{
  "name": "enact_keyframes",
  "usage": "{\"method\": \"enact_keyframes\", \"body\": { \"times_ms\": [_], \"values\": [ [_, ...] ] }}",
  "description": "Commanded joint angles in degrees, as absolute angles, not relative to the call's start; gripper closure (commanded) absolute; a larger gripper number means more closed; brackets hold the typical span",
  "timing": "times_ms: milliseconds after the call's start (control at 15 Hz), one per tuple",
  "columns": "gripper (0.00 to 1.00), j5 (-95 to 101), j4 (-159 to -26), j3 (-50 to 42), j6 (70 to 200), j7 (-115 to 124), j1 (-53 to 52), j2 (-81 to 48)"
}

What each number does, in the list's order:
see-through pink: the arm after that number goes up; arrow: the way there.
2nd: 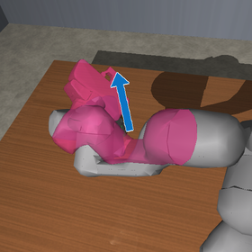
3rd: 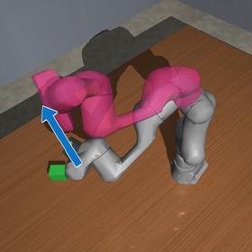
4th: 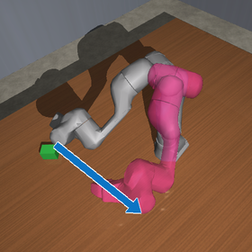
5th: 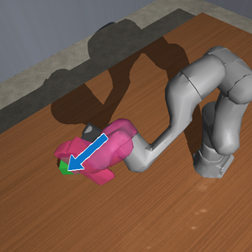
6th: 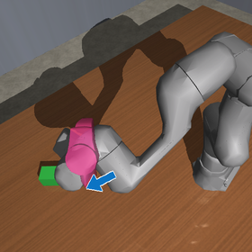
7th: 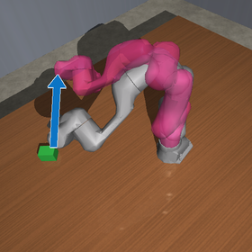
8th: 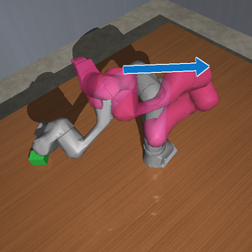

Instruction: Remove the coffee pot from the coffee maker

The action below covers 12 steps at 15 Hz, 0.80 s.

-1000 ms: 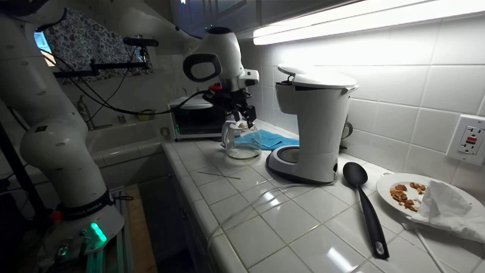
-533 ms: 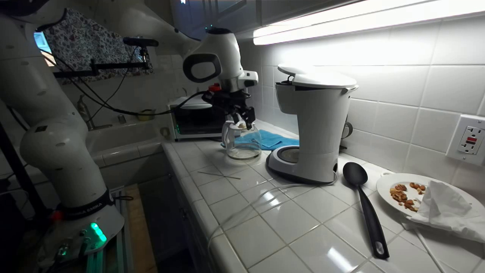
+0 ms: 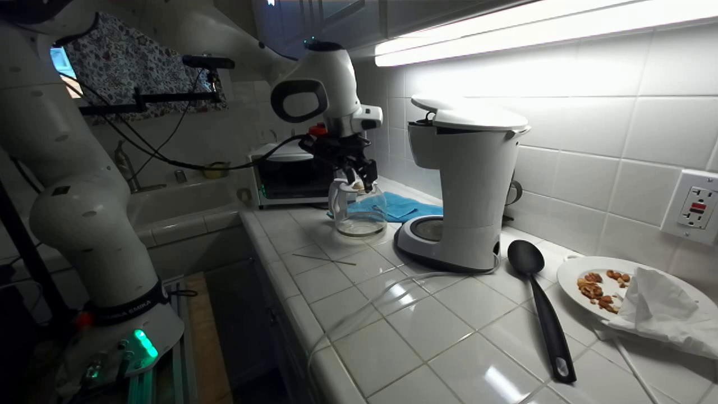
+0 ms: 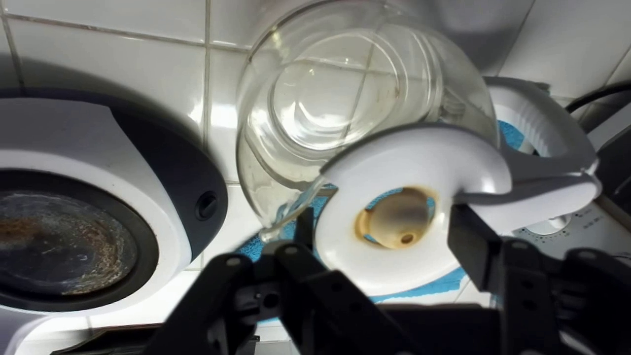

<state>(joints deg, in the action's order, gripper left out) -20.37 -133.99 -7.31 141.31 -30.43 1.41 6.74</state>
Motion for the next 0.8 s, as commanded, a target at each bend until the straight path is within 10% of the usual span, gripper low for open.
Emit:
{"method": "enact_keyframes", "body": {
  "times_ms": [0,733],
  "values": [
    [0.30,-23.5,-134.8,-7.4,142.4,-29.3,1.2,7.3],
    [0.33,-28.2,-134.6,-7.4,142.4,-29.6,1.0,7.7]
  ]
}}
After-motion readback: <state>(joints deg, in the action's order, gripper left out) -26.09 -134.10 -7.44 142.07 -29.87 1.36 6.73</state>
